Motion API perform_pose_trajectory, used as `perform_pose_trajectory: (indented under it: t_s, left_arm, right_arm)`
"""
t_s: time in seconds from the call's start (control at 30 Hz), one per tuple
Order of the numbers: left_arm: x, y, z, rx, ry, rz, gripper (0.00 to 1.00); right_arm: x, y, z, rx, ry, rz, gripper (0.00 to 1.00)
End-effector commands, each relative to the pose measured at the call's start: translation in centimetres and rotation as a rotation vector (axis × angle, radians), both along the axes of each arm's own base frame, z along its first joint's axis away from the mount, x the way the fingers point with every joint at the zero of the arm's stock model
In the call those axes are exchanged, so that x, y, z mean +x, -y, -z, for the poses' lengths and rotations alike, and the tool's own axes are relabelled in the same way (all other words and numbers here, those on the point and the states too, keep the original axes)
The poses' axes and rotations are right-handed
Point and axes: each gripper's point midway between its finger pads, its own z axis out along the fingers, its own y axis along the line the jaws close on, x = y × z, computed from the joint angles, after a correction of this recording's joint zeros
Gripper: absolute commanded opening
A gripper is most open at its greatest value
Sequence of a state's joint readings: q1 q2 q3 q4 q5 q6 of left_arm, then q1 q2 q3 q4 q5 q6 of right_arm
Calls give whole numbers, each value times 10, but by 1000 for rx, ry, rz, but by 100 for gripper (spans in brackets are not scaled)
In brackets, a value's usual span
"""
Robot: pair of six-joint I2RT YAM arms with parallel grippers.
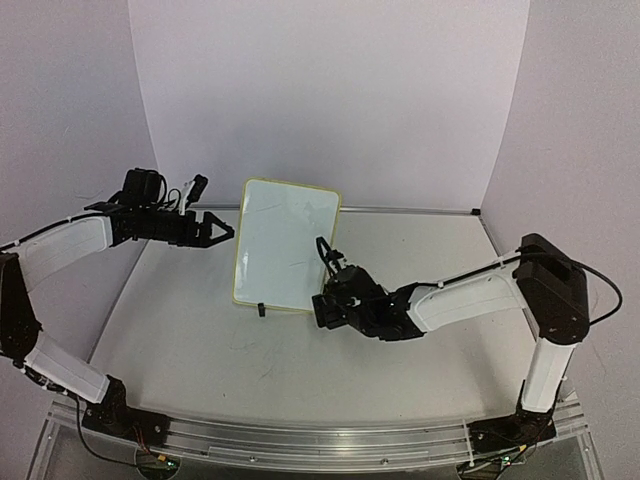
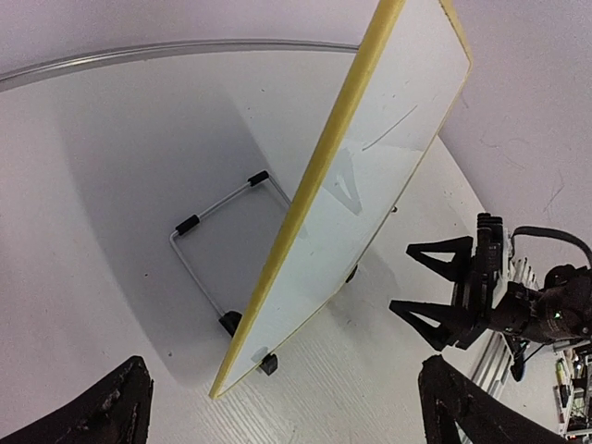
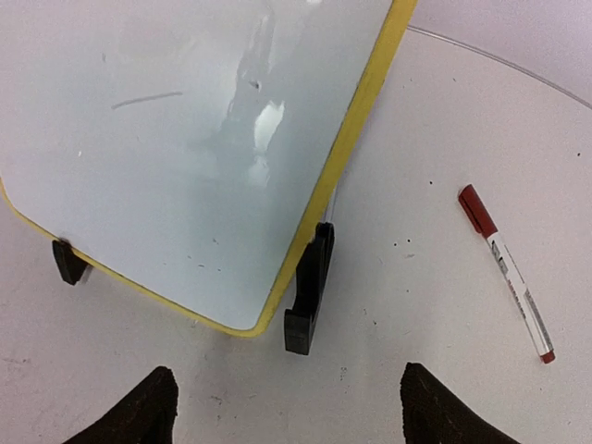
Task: Write a sentence on the whiteboard
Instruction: Move the whiteboard stand to the center of the board, then adjust the whiteboard on the whiteboard stand.
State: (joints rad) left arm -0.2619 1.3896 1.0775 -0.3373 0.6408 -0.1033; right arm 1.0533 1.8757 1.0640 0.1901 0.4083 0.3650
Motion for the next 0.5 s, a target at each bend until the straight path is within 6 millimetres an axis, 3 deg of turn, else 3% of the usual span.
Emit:
perform_pose_trajectory:
  t_s: [0.0,0.23,0.47]
  left_arm:
    - [24,23,-49,-51,177,77,100]
    - [58,50,-64,-8,250,143,98]
    - [59,74,-78,-77,290,290,61]
  right_arm:
    - [-13,5,-19,65,-37,-85,84]
    - [-14,30,-32,147,-99,-144,86]
    - [-9,68,-47,207,-98,-116,86]
